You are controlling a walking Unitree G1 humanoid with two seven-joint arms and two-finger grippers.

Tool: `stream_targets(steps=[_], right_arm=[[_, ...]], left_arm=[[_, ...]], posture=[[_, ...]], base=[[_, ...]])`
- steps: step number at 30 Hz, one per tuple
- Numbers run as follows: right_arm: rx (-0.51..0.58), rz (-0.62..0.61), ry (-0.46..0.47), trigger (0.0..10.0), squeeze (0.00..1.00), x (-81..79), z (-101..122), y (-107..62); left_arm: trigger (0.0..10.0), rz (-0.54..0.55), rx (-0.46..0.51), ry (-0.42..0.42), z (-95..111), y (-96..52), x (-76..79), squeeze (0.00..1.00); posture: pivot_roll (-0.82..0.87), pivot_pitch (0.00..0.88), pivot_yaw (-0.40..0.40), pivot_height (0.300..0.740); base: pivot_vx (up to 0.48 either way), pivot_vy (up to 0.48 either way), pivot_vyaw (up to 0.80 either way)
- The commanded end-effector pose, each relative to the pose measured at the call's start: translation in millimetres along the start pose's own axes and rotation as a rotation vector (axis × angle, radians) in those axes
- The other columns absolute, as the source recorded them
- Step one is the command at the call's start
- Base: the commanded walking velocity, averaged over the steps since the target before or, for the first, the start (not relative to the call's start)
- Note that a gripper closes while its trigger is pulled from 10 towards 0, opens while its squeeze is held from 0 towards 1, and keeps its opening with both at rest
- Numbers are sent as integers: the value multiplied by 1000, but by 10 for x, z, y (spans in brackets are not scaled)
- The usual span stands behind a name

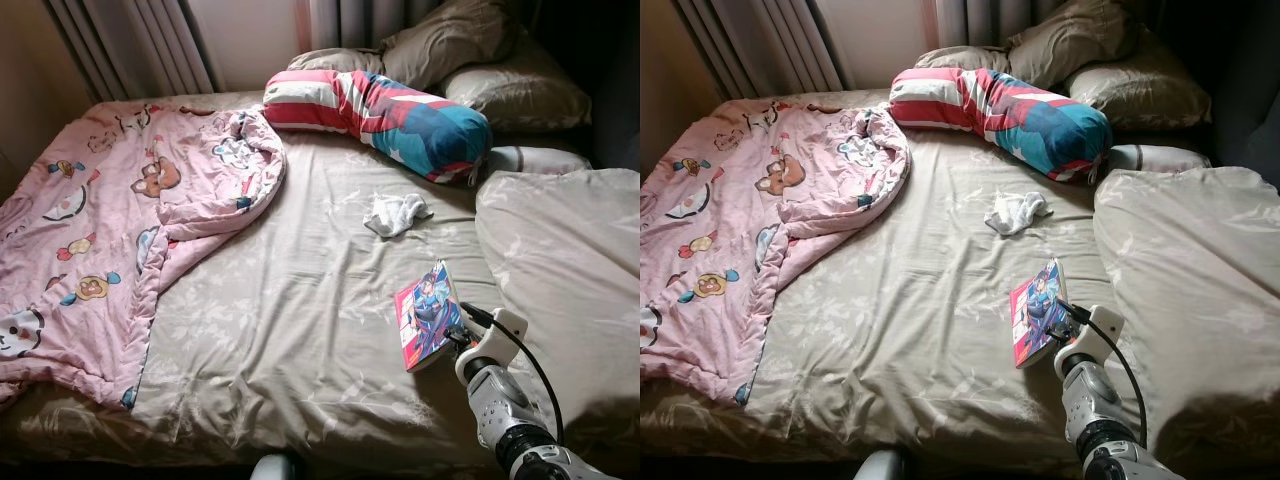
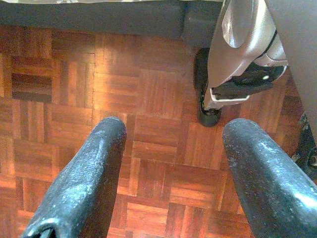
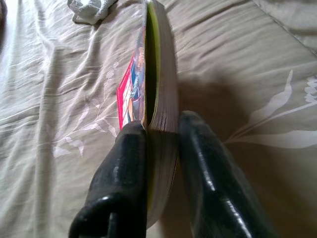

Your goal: Clean up the room

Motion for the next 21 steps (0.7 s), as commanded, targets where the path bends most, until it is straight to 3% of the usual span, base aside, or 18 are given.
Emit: stream_targets(steps=[1, 17, 18, 21], right_arm=[[1, -11, 2, 10000, 1000, -1, 2, 2], [54, -121, 25, 10000, 996, 197, 81, -22], [56, -128, 18, 10000, 0, 209, 84, -25], [47, -133, -57, 10000, 0, 224, 55, -38]], left_arm=[[10000, 17, -32, 23, -95, -34, -90, 0], [10000, 10, -28, 20, -69, -27, -81, 0], [10000, 10, -28, 19, -68, -26, -81, 0], [10000, 9, -27, 18, -62, -23, -73, 0]], posture=[[76, 220, 108, 638], [64, 209, 109, 638], [62, 208, 109, 638], [54, 204, 106, 638]], base=[[0, 0, 0], [0, 0, 0], [0, 0, 0], [0, 0, 0]])
Point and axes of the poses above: a point about 5 cm out from each wrist's last joint towards the gripper, its own y axis pointing out of the wrist towards the gripper, its own z axis along the axis of the wrist's last joint, x = y × z, the point moved 1 cm from there along y, pointing out of the wrist towards the gripper, and after that the axes turned 11 degrees about -y, right-handed, at the moved point
